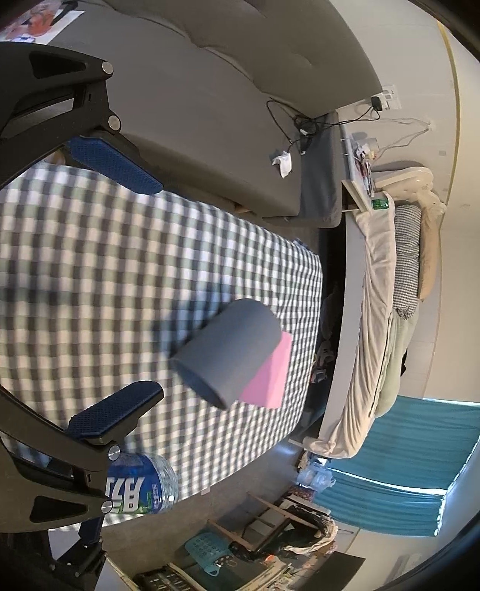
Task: Flip cup upside down
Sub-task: 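Grasp the bottle with the left gripper while the right gripper releases it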
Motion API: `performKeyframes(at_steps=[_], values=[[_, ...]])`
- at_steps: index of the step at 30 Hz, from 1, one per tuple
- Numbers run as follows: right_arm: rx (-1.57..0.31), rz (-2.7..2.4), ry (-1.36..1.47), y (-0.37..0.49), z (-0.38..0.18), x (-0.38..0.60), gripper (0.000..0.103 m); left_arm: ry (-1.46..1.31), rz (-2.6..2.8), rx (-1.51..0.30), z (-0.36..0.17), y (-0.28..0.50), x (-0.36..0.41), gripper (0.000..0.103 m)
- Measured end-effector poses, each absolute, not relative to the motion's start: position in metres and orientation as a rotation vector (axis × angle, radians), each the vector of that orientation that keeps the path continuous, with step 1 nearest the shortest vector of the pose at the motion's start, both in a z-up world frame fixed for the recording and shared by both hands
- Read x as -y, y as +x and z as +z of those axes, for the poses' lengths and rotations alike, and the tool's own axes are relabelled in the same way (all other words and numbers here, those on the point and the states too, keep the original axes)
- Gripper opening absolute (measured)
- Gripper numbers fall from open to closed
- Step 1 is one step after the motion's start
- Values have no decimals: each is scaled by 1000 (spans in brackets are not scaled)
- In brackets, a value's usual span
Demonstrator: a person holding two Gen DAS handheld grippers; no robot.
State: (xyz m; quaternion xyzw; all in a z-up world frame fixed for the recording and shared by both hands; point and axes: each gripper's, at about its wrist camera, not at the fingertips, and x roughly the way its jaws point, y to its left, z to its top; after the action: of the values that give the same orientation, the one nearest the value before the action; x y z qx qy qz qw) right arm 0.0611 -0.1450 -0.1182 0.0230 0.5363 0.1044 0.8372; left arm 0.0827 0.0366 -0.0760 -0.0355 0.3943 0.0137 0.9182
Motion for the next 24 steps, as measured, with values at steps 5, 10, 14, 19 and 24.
performKeyframes(at_steps=[5,10,14,19,24], values=[[-1104,226,80,47,-110,152,91,-59,25,-832,-72,62,-32,103],[-1013,216,113,31,-74,167,94,-23,7,-824,-57,52,-25,103],[-963,128,101,24,-53,196,94,4,-32,-829,-46,53,-3,103],[-962,3,96,29,-53,244,94,65,-117,-864,-42,59,42,103],[-978,-37,146,35,-56,278,94,129,-225,-932,-48,76,93,103]])
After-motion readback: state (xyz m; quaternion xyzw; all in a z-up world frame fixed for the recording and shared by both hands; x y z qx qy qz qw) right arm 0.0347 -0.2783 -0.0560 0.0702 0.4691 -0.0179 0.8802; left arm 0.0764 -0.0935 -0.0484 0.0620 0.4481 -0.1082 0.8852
